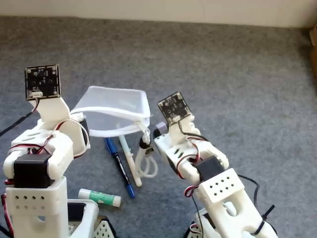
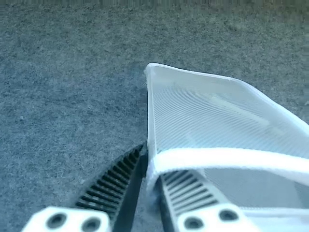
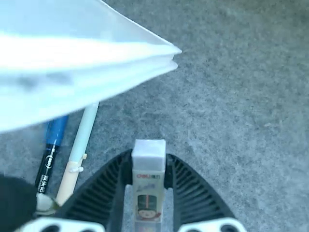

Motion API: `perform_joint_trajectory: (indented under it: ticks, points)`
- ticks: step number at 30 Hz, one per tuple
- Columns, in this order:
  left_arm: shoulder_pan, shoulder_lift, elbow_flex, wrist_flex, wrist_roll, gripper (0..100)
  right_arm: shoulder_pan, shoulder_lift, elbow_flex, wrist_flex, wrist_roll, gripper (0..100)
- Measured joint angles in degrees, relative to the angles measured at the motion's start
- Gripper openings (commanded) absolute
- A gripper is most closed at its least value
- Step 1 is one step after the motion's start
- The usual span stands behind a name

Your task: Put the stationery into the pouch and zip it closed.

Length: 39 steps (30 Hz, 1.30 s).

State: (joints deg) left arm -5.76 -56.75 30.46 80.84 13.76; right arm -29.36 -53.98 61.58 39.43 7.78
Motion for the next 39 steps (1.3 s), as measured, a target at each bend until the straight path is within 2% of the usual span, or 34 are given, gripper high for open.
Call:
perform_joint_trajectory:
  ticks: [6,14,25,28,34,39]
  points:
    - [0.00,0.53,1.58,-1.41,0.09,1,0.00,0.00,-3.78,0.62,0.00,0.5]
    - [-2.02,0.53,2.55,-1.67,0.09,1,0.00,-6.86,-13.80,9.76,0.00,0.5]
    - [-2.02,0.53,5.10,-3.25,0.09,1,-0.44,-12.13,-16.62,7.65,0.00,0.5]
    - [-2.02,0.53,5.10,-3.25,0.09,1,-4.31,-12.13,-18.46,5.54,-1.05,0.5]
    - [-2.02,0.53,5.10,-3.25,0.09,1,-13.01,-12.22,-20.04,-1.05,-8.35,0.5]
    - [-2.02,0.53,5.10,-3.25,0.09,1,-17.93,-12.22,-18.46,-9.58,-9.14,0.5]
